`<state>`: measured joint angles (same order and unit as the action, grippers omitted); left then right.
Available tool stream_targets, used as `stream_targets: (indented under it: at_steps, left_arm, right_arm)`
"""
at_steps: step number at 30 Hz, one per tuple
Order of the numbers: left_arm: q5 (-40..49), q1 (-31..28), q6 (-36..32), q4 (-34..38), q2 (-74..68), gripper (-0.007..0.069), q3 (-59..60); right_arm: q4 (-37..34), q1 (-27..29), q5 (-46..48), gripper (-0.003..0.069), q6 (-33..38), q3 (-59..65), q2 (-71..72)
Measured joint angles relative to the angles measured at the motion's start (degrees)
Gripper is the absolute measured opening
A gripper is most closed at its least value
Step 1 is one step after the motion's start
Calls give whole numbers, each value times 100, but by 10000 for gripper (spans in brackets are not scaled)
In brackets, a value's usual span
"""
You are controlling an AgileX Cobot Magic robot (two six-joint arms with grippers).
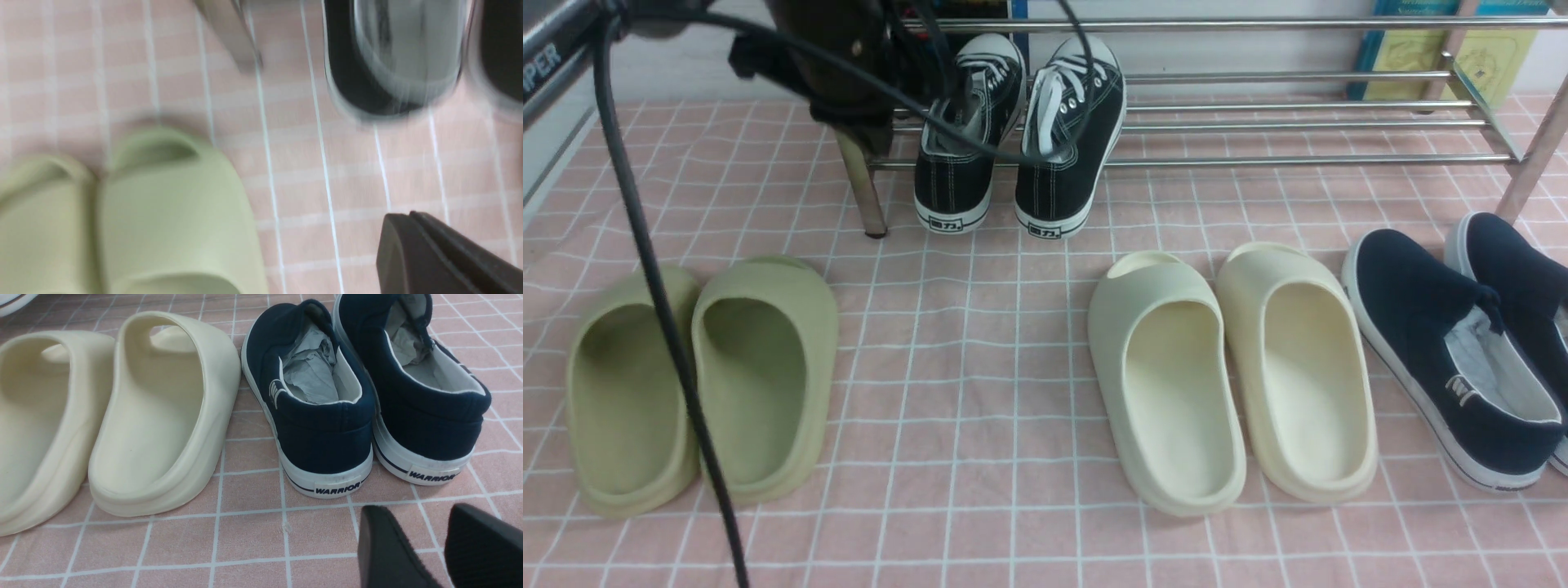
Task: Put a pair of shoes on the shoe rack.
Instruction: Use the left arm to put a shoe into the shoe rack
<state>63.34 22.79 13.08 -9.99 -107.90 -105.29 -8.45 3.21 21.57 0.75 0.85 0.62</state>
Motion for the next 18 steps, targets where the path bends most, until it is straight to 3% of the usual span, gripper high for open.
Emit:
stream_targets:
  at_steps: [3,8,12,18]
  left_arm:
    - [-807,26,-7,184,-11,2,779]
    - [-1926,-13,204,108,-405,2,965]
    - [-2120,-102,343,53,-718,2,651]
    - [-1742,-188,387,115,-1290,4,-489]
  right_arm:
    - [0,0,0,239,0,0,0]
    - [0,0,0,239,0,0,0]
    - [0,0,0,239,0,0,0]
    - [0,0,0,239,0,0,0]
